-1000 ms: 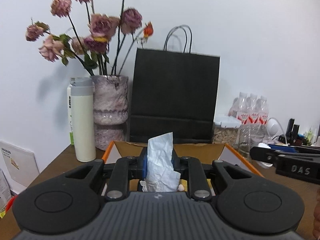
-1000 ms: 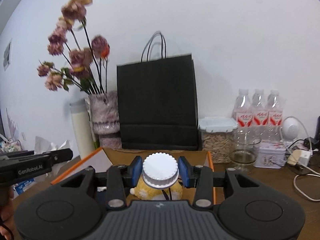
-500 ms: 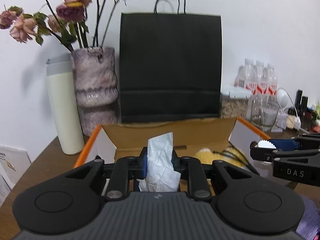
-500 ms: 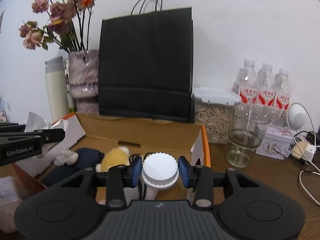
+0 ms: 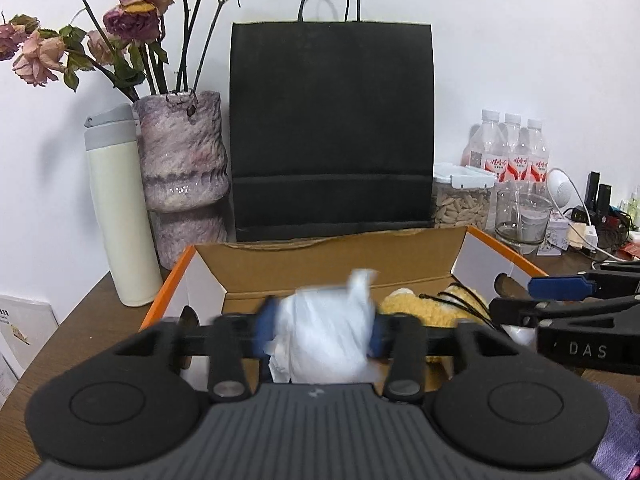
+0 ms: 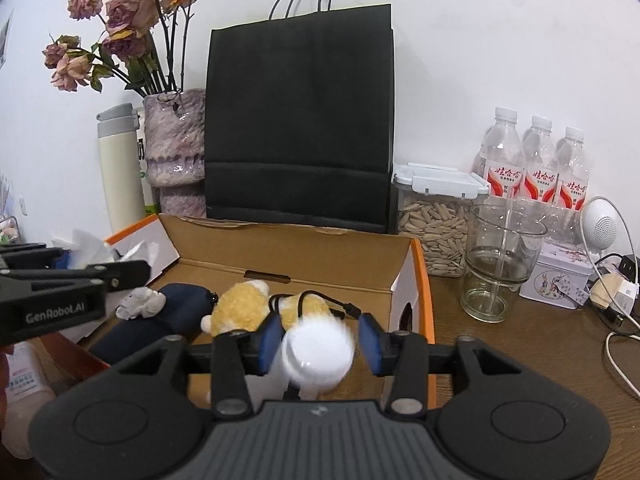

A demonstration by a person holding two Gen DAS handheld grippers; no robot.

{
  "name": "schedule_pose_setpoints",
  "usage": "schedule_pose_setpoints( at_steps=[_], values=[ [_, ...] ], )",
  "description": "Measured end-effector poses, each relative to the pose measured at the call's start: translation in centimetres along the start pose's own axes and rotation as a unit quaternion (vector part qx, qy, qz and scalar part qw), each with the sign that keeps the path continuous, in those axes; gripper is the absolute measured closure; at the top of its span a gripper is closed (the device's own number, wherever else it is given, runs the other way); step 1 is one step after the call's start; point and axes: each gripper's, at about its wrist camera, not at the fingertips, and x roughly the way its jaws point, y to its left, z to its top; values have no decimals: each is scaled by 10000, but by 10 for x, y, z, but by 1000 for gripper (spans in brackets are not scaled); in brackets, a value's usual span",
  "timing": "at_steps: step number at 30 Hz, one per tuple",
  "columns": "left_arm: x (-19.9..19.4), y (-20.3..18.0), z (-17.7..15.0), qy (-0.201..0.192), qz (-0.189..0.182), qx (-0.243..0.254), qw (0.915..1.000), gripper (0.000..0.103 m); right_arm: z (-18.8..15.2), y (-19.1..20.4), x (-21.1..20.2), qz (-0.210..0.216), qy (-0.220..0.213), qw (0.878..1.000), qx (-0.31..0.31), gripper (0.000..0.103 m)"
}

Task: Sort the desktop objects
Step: 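Open both grippers to drop the tissue and cap into the box, then withdraw both grippers from the box toward the remaining table items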

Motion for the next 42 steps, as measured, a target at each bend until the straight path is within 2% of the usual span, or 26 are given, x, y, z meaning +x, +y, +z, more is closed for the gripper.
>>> schedule_pose_setpoints(
  at_steps=[1,2,4,6,10,31,42],
  values=[
    [-1,-1,0,-32,30,20,10000,25,0,0,-1,-7,-11,10000,1,36],
    [-3,-1,0,-80,56,36,9999,20,0,1,-2,-6,-25,10000,-1,32],
    [-5,-3,1,-144,93,48,9998,6,1,2,-3,14,-44,10000,-18,17],
    [-6,-3,1,-208,261,37,9994,0,1,2,-4,-27,-61,10000,-1,16],
    [-7,0,1,-252,272,-80,9993,0,3,2,-6,31,-80,10000,34,6],
    [-18,-2,0,-547,425,-90,9976,0,6,10,-20,-24,-277,9996,-59,4],
    [-38,-3,-6,-785,474,-95,9957,0,4,14,-40,-47,-478,9988,-117,4]
  ],
)
